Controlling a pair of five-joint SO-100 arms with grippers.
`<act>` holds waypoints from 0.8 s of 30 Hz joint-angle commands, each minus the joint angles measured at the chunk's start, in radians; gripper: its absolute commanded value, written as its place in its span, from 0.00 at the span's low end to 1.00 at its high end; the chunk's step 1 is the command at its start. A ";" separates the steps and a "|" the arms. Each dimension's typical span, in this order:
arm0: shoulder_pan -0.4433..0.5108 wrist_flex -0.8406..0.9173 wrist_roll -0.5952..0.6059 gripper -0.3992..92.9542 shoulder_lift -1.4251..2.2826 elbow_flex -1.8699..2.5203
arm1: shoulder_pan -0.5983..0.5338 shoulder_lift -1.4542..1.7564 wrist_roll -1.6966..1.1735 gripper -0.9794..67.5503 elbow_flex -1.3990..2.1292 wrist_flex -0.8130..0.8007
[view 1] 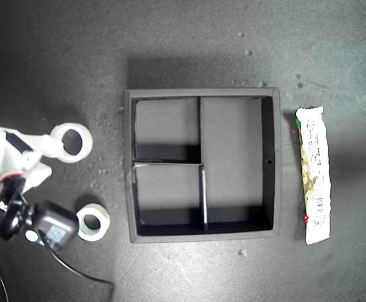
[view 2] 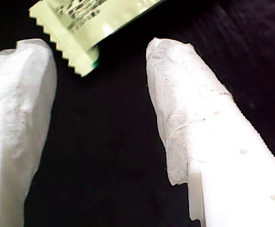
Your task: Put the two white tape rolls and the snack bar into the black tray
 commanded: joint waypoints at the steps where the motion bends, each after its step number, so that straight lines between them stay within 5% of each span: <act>1: 0.003 -0.054 -0.006 0.12 -0.011 0.015 | -0.066 -0.258 -0.040 0.29 -0.225 0.060; 18: -0.066 -0.202 0.035 0.14 -0.284 0.014 | -0.146 -0.716 -0.074 0.32 -0.482 0.117; 24: -0.080 -0.218 0.031 0.05 -0.477 -0.077 | -0.114 -0.893 -0.107 0.33 -0.560 0.163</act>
